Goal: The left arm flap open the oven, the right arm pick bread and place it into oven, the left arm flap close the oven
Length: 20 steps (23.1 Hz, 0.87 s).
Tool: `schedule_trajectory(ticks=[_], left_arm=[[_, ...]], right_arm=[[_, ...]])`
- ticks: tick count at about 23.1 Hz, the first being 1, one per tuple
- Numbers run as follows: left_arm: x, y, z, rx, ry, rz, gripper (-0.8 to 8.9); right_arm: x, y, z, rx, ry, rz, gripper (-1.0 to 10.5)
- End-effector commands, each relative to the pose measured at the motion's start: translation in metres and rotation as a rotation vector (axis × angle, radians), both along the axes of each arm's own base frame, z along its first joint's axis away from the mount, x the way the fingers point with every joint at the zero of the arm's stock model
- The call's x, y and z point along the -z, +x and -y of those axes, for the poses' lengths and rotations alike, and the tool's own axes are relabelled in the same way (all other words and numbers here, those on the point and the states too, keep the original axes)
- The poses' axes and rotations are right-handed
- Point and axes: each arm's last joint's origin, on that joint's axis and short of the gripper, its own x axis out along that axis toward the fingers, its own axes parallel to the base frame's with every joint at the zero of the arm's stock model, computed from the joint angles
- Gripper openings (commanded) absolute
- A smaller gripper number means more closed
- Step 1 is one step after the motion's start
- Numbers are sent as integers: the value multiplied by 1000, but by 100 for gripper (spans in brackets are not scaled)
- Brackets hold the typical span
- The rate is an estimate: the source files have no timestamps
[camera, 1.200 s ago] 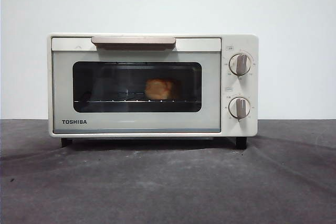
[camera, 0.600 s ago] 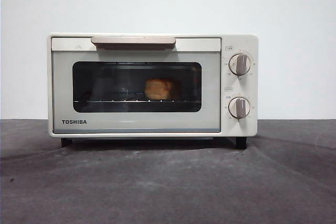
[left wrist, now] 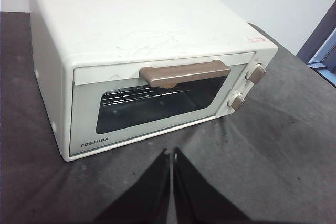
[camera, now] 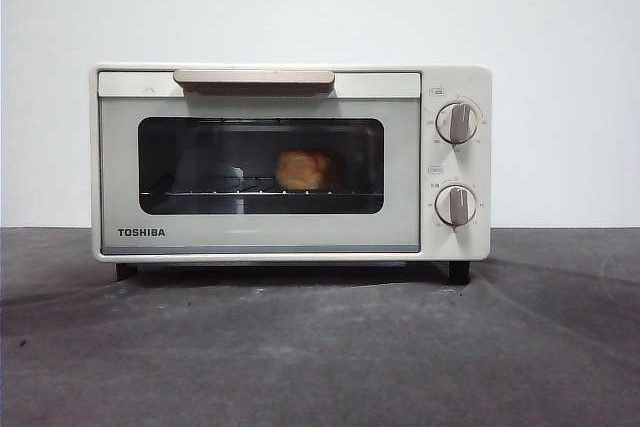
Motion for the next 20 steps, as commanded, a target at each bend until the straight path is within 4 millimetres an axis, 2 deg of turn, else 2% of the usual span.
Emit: schedule_trajectory(ticks=[1,5,9,13,16,20], left_arm=[[-8,-1,0,4,7,36,19],[-8,-1,0,5,13,42,19],[-11,-6,-3,-14,137,167,19],[-10,-7,-9,-137,260,305,19],[-2,-7,-14,-263,280,388,19],[20,-7,-20,-401,287,475,19]], right_arm=[[-4,0,-2,-5,17,5,11],[-4,0,-2,-5,17,5,11],[-4,0,-2,-5,17,5,11],[-4,0,-2,-5,17,5,11],[-4,0,-2,-5,17,5,11],[-4,0,-2,-5,17,5,11]])
